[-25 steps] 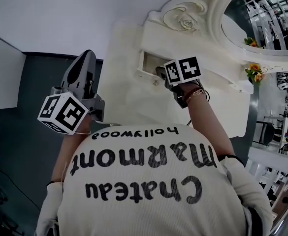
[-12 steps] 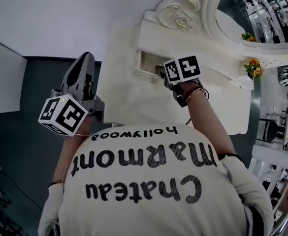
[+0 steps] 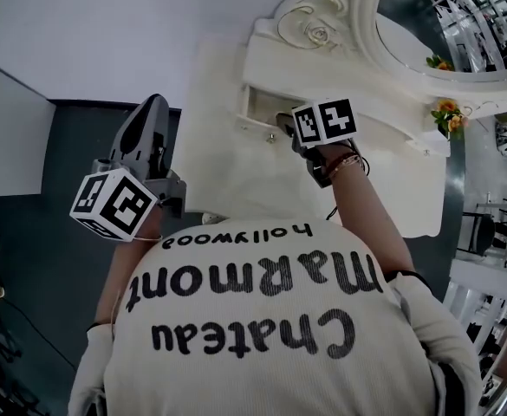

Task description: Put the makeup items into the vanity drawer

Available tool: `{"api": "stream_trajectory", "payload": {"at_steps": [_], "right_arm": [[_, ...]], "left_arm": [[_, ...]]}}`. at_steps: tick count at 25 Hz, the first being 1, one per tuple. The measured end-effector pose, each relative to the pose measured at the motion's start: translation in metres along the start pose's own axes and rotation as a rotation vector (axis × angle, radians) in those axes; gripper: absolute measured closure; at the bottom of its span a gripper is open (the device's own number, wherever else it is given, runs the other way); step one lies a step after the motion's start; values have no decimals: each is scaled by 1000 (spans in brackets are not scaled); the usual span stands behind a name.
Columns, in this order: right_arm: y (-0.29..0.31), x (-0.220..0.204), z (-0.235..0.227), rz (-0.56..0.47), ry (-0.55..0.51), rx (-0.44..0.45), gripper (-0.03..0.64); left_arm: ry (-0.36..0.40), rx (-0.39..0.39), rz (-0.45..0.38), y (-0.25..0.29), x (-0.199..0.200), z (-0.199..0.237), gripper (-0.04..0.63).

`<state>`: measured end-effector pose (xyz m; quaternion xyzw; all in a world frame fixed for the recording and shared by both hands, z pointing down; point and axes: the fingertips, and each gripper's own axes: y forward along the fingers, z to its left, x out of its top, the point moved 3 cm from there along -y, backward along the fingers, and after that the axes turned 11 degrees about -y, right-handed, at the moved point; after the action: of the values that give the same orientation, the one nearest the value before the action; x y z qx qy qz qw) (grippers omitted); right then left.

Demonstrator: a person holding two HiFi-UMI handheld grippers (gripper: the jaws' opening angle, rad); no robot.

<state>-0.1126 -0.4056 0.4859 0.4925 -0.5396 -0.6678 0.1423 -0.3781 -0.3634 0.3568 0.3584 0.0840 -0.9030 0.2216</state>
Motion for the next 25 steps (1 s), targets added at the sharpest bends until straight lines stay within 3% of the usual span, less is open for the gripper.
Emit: {"api": "stream_trajectory", "payload": {"at_steps": [14,25], "right_arm": [[-25,-14,-4,-116,50,12,454],[-78,-12,-17,-406,87,44,531]], "left_arm": [[45,13,14,-18,-10,-24,586],[65,20,27,-10,-44,-63,586]]}}
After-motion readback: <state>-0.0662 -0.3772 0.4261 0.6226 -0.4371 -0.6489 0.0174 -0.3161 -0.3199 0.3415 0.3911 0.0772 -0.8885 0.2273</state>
